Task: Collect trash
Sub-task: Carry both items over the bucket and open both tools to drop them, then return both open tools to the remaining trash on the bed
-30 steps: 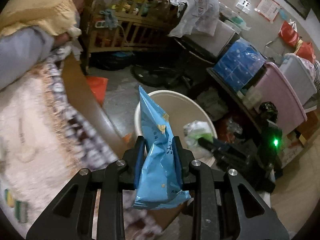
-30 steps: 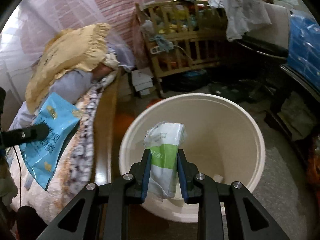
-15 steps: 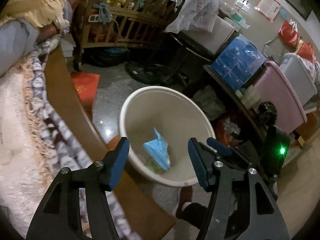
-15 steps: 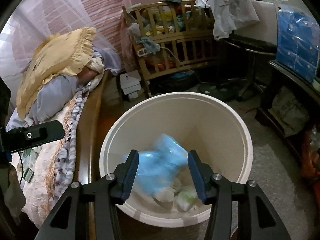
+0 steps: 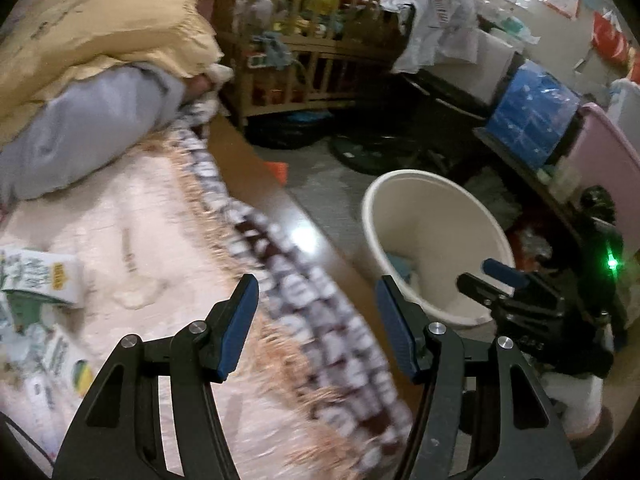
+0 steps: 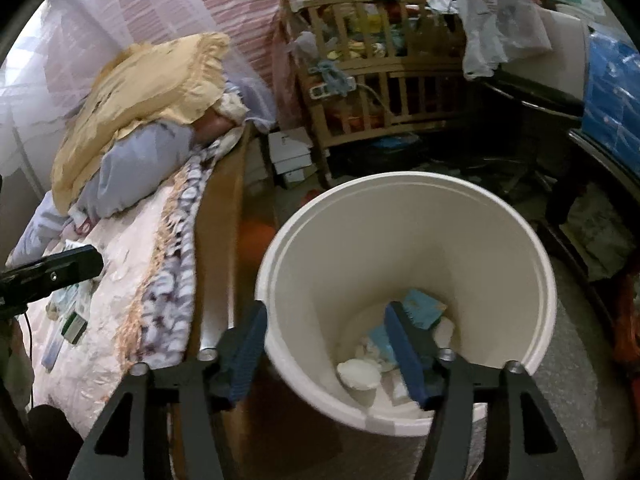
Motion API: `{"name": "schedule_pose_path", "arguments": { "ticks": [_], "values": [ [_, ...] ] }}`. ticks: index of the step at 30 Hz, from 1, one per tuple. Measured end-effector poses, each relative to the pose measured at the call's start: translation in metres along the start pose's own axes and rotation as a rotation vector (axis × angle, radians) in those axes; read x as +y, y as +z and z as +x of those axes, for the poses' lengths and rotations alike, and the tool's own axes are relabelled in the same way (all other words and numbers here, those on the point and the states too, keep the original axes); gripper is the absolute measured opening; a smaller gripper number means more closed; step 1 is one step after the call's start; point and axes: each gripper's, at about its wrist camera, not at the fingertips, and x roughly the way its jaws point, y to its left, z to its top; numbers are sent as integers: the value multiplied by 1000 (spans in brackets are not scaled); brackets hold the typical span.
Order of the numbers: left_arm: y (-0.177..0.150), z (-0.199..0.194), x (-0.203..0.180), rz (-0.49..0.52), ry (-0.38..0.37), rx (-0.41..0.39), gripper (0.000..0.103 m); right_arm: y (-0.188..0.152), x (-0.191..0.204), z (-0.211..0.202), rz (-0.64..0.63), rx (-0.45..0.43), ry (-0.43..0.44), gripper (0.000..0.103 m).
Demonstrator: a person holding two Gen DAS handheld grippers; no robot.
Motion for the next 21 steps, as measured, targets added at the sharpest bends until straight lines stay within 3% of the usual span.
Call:
{"name": "schedule_pose_path", "arguments": {
  "ticks": [21],
  "values": [
    [-41,-50,68,-65,190,-41,60,-12,115,-1,-138,46,167,68]
  ]
}}
